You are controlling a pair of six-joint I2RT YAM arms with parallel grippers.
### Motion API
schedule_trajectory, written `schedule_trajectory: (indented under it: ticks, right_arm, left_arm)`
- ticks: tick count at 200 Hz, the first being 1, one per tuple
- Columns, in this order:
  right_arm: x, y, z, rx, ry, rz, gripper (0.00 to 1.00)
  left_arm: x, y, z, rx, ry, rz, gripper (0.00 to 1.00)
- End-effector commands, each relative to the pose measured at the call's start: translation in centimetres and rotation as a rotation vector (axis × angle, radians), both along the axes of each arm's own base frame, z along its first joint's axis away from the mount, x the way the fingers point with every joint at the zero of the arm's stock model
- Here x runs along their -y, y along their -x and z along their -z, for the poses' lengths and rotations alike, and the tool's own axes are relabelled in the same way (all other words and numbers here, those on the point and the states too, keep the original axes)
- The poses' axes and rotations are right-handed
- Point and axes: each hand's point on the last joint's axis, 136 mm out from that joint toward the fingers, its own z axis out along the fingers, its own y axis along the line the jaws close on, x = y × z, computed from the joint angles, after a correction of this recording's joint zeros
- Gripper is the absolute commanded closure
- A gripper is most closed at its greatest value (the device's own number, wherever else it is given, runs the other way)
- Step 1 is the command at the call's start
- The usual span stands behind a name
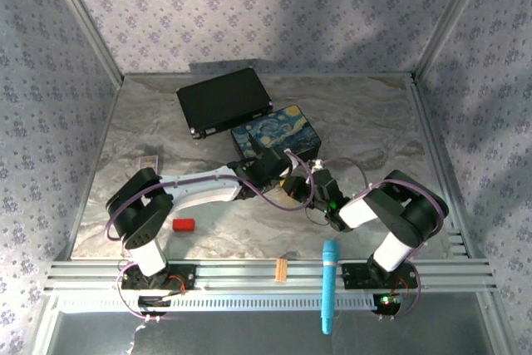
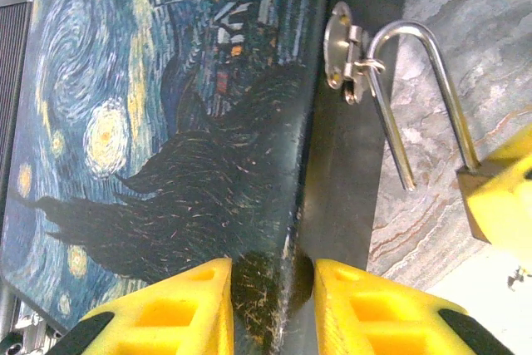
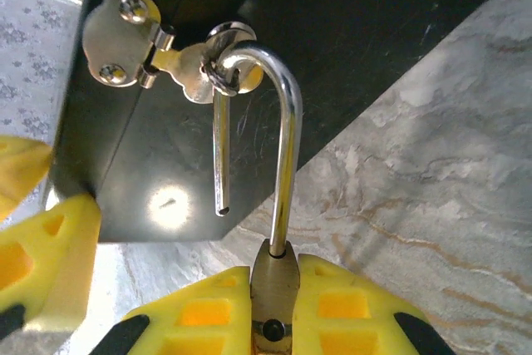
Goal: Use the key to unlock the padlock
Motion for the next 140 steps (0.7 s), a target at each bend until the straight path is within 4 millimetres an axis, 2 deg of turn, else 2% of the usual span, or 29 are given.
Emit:
schedule_trajectory:
  ticks: [1,42,65,113,140]
  right_arm:
    - [1.2,-3.1,-3.0,0.037,-0.101,0.130,0.97]
    - [2.1,-3.6,-3.0,0.018,-0.101,0.124,0.97]
    - [1.6,-4.1,-3.8,0.024,-0.097,0.079,0.97]
    - [1.7,-4.3,-2.3,-0.043,-0.069,0.030,0.97]
    - [1.8,-3.3,-0.7,-0.097,-0.061,0.004,0.97]
  left_arm:
    - [-4.5,6.6,8.4,-0.325,-0.267,0.088,0.72]
    - [-4.7,6.9,8.8,-0.327,-0.281,0.098,0.72]
    - [-4.8,7.0,9.1,-0.325,-0.290,0.102,0.72]
    - [-5.4,7.1,9.0,-0.312,-0.289,0.091,0.72]
    - [-5.8,6.6,8.7,-0.291,-0.298,0.061,0.72]
